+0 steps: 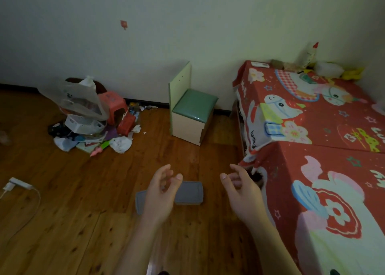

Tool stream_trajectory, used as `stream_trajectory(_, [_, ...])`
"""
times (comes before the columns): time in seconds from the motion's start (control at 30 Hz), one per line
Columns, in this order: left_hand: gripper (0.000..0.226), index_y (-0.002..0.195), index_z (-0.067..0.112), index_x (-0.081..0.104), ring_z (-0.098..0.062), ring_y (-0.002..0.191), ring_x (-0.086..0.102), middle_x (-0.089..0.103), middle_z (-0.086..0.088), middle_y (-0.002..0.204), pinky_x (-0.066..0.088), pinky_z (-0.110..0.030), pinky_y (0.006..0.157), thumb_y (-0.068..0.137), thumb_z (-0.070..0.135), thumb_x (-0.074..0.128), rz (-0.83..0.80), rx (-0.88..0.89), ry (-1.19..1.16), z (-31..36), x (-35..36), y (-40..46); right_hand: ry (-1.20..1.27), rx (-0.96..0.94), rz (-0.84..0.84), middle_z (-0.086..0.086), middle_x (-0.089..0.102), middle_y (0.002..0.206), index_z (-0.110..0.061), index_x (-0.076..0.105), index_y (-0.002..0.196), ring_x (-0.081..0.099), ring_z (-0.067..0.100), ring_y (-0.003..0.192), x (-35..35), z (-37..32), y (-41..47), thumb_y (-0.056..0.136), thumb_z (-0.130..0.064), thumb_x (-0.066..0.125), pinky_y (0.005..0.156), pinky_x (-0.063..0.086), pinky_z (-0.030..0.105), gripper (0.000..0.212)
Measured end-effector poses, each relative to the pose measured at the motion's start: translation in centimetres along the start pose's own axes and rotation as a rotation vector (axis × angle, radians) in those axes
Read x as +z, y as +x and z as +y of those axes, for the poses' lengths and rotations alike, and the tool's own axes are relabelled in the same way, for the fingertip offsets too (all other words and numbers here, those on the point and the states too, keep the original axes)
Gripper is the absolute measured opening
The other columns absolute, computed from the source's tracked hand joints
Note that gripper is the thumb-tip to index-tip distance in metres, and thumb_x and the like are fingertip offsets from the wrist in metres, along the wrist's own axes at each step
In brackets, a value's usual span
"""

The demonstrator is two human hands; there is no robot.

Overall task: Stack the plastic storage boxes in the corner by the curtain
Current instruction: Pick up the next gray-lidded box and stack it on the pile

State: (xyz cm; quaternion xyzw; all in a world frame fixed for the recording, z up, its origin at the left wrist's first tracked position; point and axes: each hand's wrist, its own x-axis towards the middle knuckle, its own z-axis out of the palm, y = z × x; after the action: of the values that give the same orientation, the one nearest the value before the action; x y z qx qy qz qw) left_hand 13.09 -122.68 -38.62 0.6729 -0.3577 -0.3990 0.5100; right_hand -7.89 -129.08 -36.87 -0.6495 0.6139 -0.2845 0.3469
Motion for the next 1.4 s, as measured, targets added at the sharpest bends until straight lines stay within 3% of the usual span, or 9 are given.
stream_trajectory(0.13, [0.058,0.132,0.038,0.049,0.023,0.101,0.050,0.057,0.020,0.121,0.038,-0.011,0.080,0.079,0.060,0.059,-0.008,-0.028,-0.004,-0.8,-0.1,4.0,-0.027,0.022,0.003,-0.019,0.062,0.102,-0.030,0.046,0.141,0.058,-0.002,0.097,1.6,0.4,3.4,0.087,-0.065,0.050,0.078,0.049,0.019,0.064])
stream_trajectory(0.4, [0.058,0.133,0.035,0.050,0.018,0.101,0.052,0.057,0.019,0.120,0.039,-0.007,0.079,0.080,0.058,0.061,-0.011,-0.080,-0.008,-2.7,1.9,11.6,-0.098,0.078,-0.017,-0.015,0.061,0.104,-0.028,0.047,0.140,0.058,0.001,0.095,5.1,3.1,11.4,0.093,-0.056,0.054,0.072,0.047,0.018,0.056])
stream_trajectory(0.6, [0.050,0.132,0.032,0.049,0.006,0.106,0.054,0.057,0.014,0.121,0.039,-0.012,0.081,0.087,0.048,0.063,0.049,-0.167,0.053,-5.9,4.8,18.3,-0.132,0.124,-0.070,-0.015,0.058,0.115,-0.033,0.044,0.141,0.056,0.002,0.101,7.6,7.4,18.6,0.091,-0.063,0.051,0.081,0.052,0.025,0.059])
stream_trajectory(0.8, [0.057,0.137,0.025,0.048,-0.005,0.112,0.052,0.056,0.008,0.124,0.037,-0.015,0.086,0.088,0.051,0.062,0.050,-0.266,0.167,-10.6,8.0,24.4,-0.165,0.196,-0.162,-0.011,0.050,0.132,-0.038,0.037,0.143,0.051,0.003,0.108,11.0,13.0,25.4,0.084,-0.077,0.040,0.076,0.044,0.022,0.071])
stream_trajectory(1.07, [0.060,0.134,0.026,0.048,-0.011,0.113,0.055,0.059,0.004,0.123,0.039,-0.026,0.091,0.085,0.057,0.062,0.069,-0.402,0.238,-21.5,10.9,31.6,-0.262,0.242,-0.278,-0.002,0.049,0.139,-0.028,0.035,0.148,0.055,0.016,0.118,17.8,22.0,31.4,0.092,-0.064,0.046,0.083,0.047,0.027,0.068])
stream_trajectory(1.2, [0.063,0.137,0.023,0.047,-0.010,0.117,0.052,0.056,0.005,0.131,0.038,-0.026,0.094,0.086,0.056,0.062,0.004,-0.465,0.270,-28.4,12.1,33.9,-0.339,0.277,-0.367,0.003,0.046,0.143,-0.025,0.034,0.149,0.052,0.022,0.125,22.1,27.3,32.7,0.093,-0.063,0.045,0.094,0.050,0.038,0.068])
stream_trajectory(1.4, [0.065,0.138,0.027,0.046,-0.007,0.116,0.050,0.054,0.010,0.130,0.035,-0.024,0.092,0.084,0.059,0.062,-0.051,-0.551,0.311,-40.2,13.9,37.5,-0.438,0.342,-0.429,0.006,0.042,0.148,-0.023,0.025,0.153,0.047,0.026,0.131,30.0,36.6,33.6,0.094,-0.062,0.045,0.099,0.044,0.041,0.073])
